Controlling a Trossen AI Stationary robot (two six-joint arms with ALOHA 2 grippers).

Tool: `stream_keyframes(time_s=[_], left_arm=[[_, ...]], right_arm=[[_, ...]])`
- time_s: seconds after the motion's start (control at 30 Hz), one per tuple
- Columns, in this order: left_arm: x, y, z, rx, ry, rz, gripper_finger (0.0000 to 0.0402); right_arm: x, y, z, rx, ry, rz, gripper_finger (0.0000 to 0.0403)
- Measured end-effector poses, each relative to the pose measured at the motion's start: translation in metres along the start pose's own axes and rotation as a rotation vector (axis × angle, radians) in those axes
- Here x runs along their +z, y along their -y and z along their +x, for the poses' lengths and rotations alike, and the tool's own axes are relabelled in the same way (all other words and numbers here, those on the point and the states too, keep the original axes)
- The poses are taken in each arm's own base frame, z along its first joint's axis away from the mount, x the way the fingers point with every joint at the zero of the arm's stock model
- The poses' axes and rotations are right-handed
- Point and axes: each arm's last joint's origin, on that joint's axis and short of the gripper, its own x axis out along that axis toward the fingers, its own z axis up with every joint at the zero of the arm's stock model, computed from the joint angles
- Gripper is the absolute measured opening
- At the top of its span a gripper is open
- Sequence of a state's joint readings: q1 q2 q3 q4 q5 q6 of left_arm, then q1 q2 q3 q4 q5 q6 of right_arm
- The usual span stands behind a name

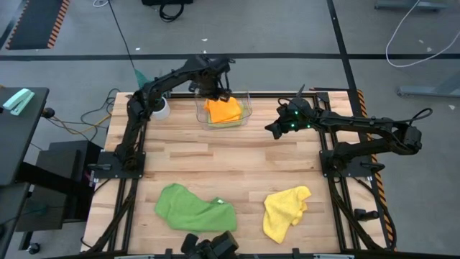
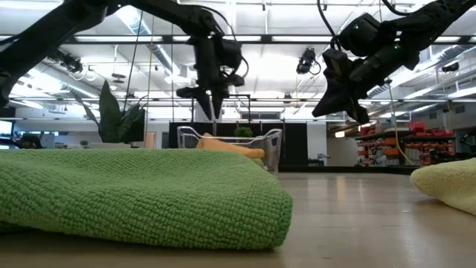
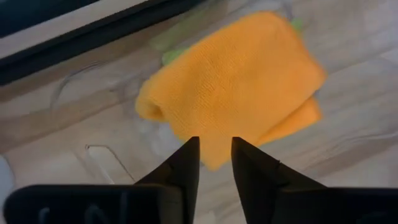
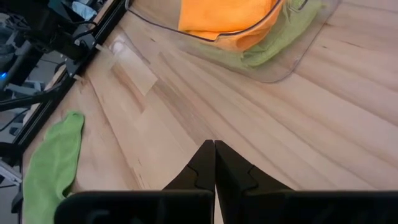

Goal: Fold microfiber towels
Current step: Put the orange microfiber cloth into the transparent bin

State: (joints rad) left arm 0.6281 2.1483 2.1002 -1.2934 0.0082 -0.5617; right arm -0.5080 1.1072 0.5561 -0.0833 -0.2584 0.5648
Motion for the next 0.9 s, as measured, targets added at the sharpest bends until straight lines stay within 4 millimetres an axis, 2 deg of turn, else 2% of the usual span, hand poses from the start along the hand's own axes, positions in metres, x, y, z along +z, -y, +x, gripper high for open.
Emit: stream_keyframes(time_s=[0.27,0.47,0.6,0.73,0.9], left_arm=[[-0.008,0.018,0.037,0.124,-0.037,0.202,0.0046],[-0.001,0.009,0.057,0.252,-0.037,0.200,0.0009],[0.003,-0.001,0.072,0.284,-0.085,0.178,0.0008],[0.008,-0.006,0.084,0.294,-0.098,0.165,0.0027],[0.011,-0.006,0.091,0.286,-0.083,0.169,0.0028]], right_arm=[[0.000,0.000,0.000,-0.006,0.003,0.000,0.0007],[-0.001,0.001,0.000,-0.013,-0.008,0.010,0.0007],[-0.002,0.001,0.000,-0.018,-0.019,0.012,0.0007],[-0.003,0.001,0.000,-0.021,-0.022,0.024,0.0007],[-0.004,0.002,0.000,-0.028,-0.034,0.028,0.0007]])
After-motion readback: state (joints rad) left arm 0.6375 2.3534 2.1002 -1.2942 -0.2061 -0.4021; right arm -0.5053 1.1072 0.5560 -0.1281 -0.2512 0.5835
